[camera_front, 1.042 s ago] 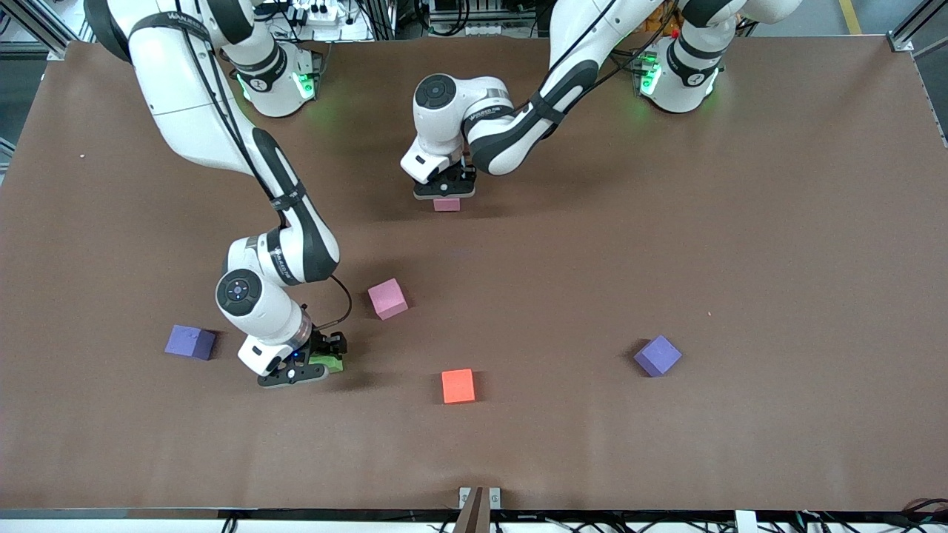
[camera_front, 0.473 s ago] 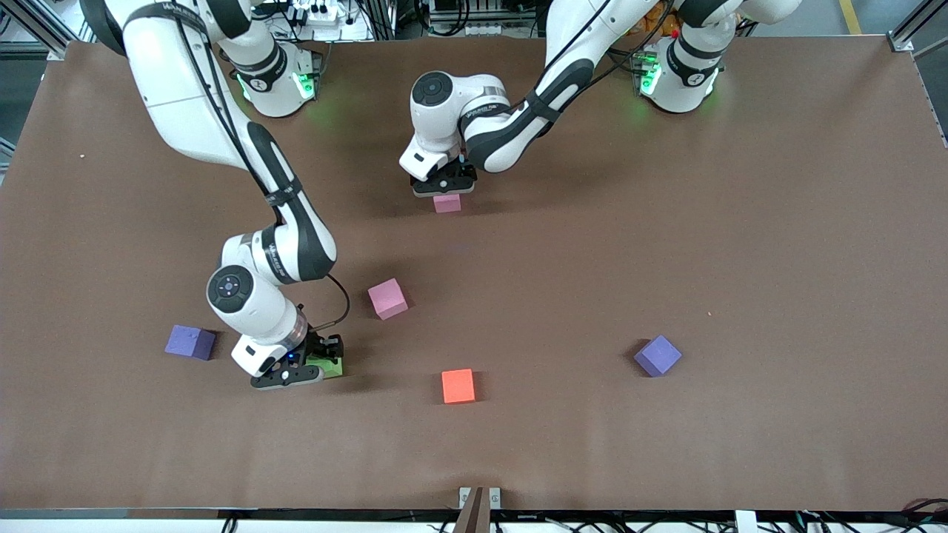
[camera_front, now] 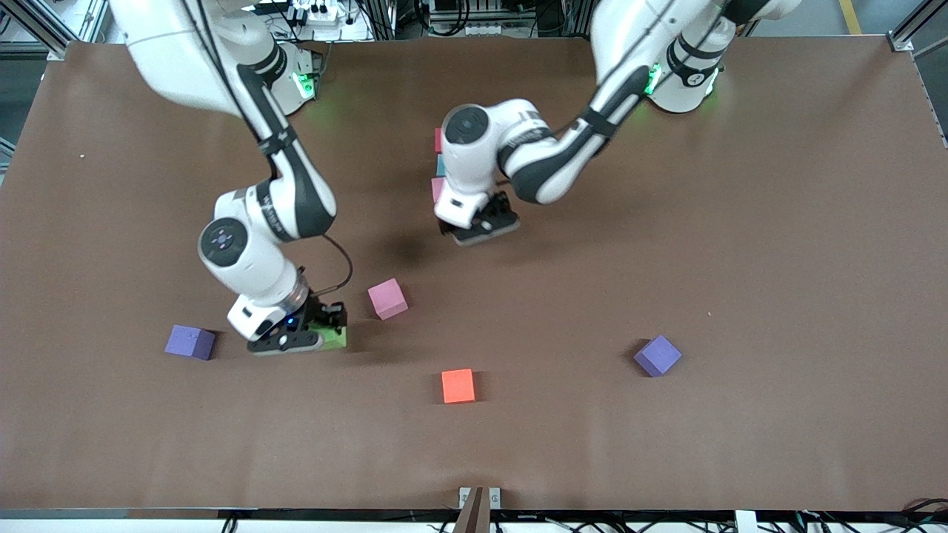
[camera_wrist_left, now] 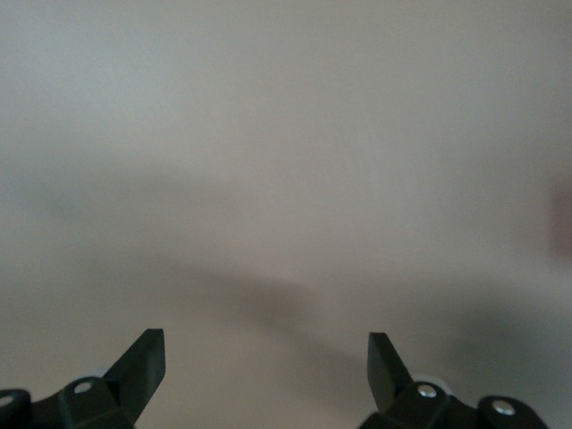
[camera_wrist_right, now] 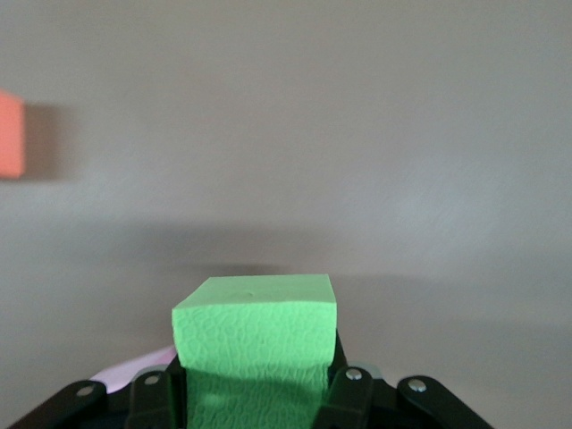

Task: Arrange blocks into number 1

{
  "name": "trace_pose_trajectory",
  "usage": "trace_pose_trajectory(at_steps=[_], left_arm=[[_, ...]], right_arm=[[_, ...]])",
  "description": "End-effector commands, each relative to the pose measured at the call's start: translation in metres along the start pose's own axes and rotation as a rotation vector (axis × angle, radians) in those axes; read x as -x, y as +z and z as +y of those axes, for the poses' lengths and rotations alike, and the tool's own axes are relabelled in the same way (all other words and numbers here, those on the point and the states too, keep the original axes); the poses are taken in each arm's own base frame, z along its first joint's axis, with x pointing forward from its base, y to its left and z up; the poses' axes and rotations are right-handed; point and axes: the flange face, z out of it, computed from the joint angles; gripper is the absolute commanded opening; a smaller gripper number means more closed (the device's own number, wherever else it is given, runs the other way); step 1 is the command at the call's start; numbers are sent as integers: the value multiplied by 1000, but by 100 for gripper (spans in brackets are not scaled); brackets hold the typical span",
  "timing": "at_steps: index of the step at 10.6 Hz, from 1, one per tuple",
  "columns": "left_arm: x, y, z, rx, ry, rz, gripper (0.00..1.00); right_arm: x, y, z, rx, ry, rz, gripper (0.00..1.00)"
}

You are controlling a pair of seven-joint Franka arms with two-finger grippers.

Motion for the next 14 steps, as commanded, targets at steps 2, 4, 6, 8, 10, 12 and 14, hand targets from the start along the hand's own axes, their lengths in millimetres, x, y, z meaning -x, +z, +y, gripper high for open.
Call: trace_pose_trajectory(at_steps=[2, 4, 6, 8, 10, 12, 14], left_arm=[[-138, 0, -75, -68, -254, 8, 100], [-211, 3, -127, -76, -331, 11, 100], [-250, 8, -163, -85, -343, 2, 100], [-283, 9, -193, -83, -387, -1, 100], [-308, 11, -205, -65, -391, -9, 100], [-313, 26, -205, -62, -389, -32, 100], [-327, 34, -218, -57, -410, -36, 100]], right_arm=[[91, 4, -120, 17, 67, -73, 55], [128, 4, -174, 15, 100, -83, 55], [146, 6, -197, 13, 102, -90, 55], [173, 21, -215, 35, 88, -115, 55], [202, 34, -225, 55, 51, -149, 55], [223, 43, -238, 49, 44, -178, 55], [238, 54, -248, 58, 40, -187, 55]])
